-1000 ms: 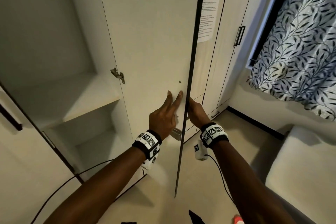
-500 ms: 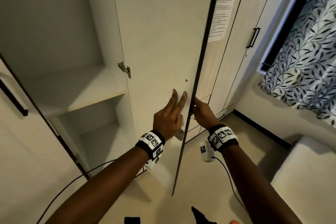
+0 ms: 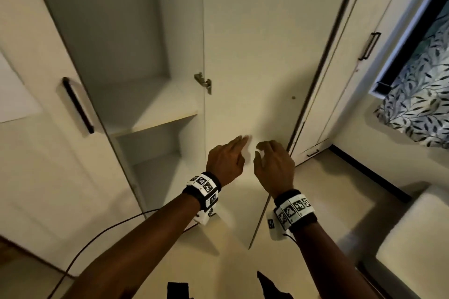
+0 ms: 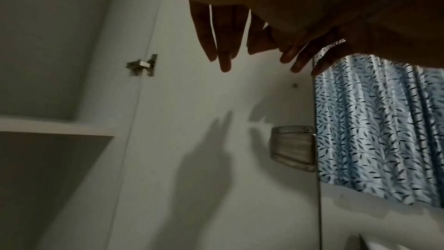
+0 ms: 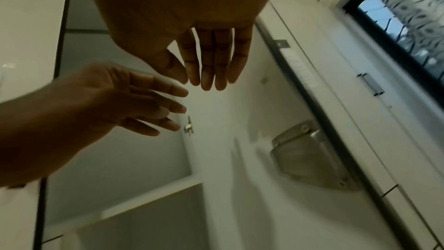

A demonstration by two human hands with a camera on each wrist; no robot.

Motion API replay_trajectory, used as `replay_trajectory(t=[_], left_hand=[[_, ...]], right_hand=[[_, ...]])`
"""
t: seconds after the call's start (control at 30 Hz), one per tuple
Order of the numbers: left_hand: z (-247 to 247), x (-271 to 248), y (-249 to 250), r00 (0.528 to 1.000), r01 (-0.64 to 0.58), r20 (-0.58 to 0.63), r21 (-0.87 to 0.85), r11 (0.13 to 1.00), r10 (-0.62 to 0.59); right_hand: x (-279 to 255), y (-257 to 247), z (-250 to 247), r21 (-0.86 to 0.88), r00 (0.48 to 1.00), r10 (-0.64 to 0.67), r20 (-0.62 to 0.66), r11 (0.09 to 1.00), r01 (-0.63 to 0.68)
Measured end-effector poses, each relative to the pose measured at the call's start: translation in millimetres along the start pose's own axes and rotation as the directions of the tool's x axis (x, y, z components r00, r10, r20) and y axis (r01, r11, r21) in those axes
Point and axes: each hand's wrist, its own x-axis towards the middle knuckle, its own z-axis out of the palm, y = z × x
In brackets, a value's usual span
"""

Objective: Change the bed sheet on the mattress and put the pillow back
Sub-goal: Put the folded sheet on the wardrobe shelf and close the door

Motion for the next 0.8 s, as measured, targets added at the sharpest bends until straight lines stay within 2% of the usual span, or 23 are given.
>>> replay_trajectory(t=[0.1,0.17,0.27,0.4,0.5,0.67,0.73,0.8], left_hand=[[-31,-33,-41,0.997,0.080,-0.004,0.095,0.992,-0.080],[-59,-52,-74,0.989,0.144,-0.048,0.166,0.976,-0.138],[-99,-80,-116,0.959,0.284,-0.099,0.248,0.926,-0.267],[-150,-100,-162,0.851,0.524,-0.199,0.339,0.781,-0.485],[-175,-101,-193,0.789,0.614,-0.287,0.376,0.694,-0.543],[-209,-77,-236,0.679,0.713,-0.462,0.234,0.661,-0.570],[-215,-62,-252,0.649,0.732,-0.482,0.185,0.656,-0.588],[-217,-49,-265,0.630,0.748,-0.475,0.158,0.645,-0.614]], right_hand=[[1,-42,34,0.076,0.994,-0.067,0.088,0.995,0.060],[3,-72,59,0.111,0.981,-0.133,0.145,0.987,0.117],[6,-115,94,0.171,0.942,-0.250,0.225,0.962,0.214],[21,-173,133,0.218,0.859,-0.388,0.335,0.919,0.330],[45,-202,163,0.261,0.798,-0.478,0.367,0.876,0.405],[108,-253,207,0.355,0.666,-0.647,0.370,0.761,0.543],[134,-274,221,0.389,0.633,-0.688,0.356,0.725,0.569],[155,-292,232,0.425,0.624,-0.705,0.338,0.706,0.567]])
